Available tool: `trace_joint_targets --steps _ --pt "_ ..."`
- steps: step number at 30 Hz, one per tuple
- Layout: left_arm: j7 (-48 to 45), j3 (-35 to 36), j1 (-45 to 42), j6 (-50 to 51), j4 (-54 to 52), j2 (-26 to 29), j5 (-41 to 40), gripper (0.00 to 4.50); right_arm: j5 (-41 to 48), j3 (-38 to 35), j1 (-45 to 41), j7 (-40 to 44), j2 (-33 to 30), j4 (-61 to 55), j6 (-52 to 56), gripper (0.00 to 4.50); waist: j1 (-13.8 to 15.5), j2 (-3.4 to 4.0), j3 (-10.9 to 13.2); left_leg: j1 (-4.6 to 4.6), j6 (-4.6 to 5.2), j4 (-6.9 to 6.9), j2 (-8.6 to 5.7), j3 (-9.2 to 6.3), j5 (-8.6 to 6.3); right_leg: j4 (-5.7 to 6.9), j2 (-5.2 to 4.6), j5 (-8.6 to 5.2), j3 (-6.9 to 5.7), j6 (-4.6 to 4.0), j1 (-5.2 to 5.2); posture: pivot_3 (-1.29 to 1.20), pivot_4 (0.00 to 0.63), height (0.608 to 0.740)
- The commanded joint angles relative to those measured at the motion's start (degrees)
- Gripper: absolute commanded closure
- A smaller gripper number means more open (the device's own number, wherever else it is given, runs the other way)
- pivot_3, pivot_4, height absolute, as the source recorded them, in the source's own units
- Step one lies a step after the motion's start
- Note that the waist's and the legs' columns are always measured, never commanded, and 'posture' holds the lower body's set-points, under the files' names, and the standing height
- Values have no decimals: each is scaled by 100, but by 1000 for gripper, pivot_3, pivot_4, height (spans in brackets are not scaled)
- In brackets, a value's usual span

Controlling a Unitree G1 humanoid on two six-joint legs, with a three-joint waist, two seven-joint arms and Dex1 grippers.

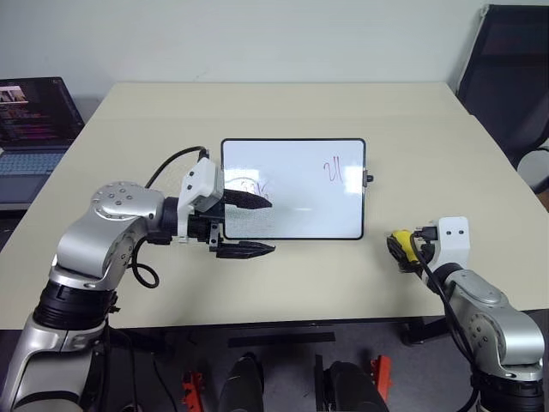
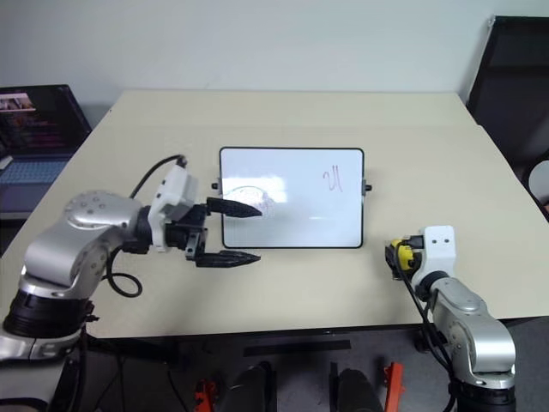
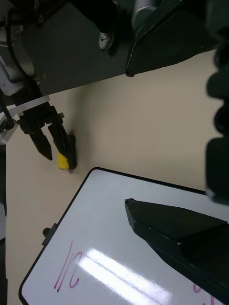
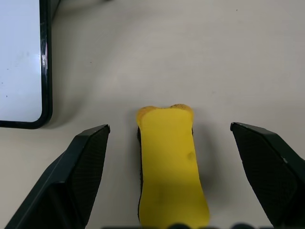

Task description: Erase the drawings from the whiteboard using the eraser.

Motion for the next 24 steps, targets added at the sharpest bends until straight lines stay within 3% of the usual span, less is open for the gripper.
trace_joint_targets --steps 1,3,6,14,24 --pt "-121 18 -160 -93 3 -2 3 0 -14 -40 -15 -1 36 -37 -51 43 0 0 0 0 0 0 0 0 0 0 0 0 1 0 0 0 150 740" --pt "-131 -3 -186 -127 56 -19 32 0 22 -38 -43 19 81 16 -59 43 0 0 0 0 0 0 0 0 0 0 0 0 1 0 0 0 150 740" --pt "-130 1 -235 -186 167 -40 91 0 -10 14 -95 42 99 119 -97 590 0 0 0 1 0 0 1 0 0 2 1 0 1 0 0 0 150 740" --pt "-122 52 -262 -295 293 -59 203 0 -53 -38 -218 31 143 267 -200 3366 0 0 0 1 0 1 1 0 1 3 1 1 1 -1 1 0 150 740" --pt "297 228 -39 -107 179 -39 178 0 256 -31 -289 299 -59 -382 193 3400 0 0 0 4 1 3 1 0 1 7 1 1 2 -1 3 0 150 740"
